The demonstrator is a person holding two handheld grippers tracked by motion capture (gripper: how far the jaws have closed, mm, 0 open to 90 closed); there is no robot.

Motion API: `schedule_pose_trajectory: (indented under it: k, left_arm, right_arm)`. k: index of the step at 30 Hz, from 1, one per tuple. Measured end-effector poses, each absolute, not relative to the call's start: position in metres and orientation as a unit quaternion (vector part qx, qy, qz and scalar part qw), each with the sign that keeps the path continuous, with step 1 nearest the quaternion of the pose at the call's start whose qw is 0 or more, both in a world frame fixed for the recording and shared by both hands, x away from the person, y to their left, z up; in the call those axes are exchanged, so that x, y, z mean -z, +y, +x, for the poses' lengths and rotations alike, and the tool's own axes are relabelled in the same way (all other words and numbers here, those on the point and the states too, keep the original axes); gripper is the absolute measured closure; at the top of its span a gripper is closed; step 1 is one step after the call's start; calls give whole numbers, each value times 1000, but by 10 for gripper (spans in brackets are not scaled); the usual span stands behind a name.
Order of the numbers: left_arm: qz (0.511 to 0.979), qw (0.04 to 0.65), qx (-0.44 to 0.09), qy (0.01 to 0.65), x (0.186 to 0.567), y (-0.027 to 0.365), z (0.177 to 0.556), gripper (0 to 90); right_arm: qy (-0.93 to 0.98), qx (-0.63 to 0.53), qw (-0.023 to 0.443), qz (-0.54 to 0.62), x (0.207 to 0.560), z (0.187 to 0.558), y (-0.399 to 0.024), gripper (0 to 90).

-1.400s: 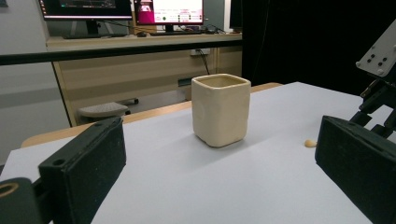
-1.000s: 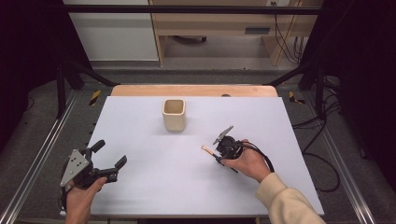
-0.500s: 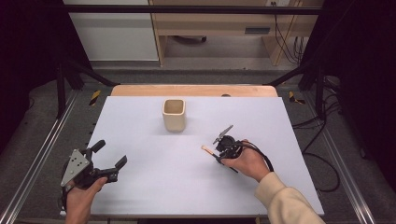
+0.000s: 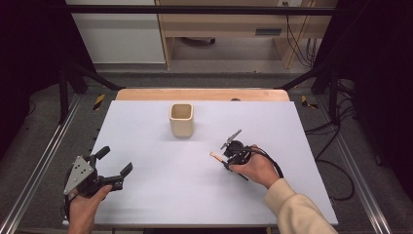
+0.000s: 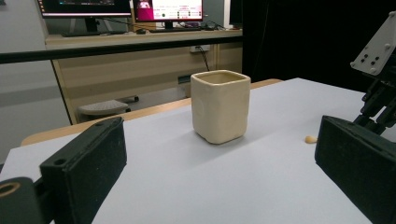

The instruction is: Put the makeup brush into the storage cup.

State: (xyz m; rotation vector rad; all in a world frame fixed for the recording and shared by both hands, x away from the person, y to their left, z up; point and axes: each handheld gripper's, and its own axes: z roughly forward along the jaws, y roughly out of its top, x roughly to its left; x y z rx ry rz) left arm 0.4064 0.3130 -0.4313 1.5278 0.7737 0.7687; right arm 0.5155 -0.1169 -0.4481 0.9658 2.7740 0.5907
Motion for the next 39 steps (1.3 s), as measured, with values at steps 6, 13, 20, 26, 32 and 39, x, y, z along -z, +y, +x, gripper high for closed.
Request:
schedule_pose_trajectory:
  k: [6,13,20,26,32,39]
  left_arm:
    - [657,591,-330,332,431,313,407,15]
    - [657,591,-330,332,431,313,406,16]
    - [657,590,-330,332,431,313,406,16]
    - [658,590,-330,331,431,313,406,16]
    - [658,590,-330,331,431,313,406,16]
    - [658,591,-330,331,431,313,406,16]
  right_arm:
    - [924,-197,72,320,448,517,-115,746]
    - [925,-191,69,320,450,517,-115,761]
    - [927,-186,64,320,451,519,-115,781]
    - [927,-184,63,321,451,519,-116,790]
    - [926,-183,61,324,451,520,-116,811]
    - [926,-181,60,325,451,521,-116,823]
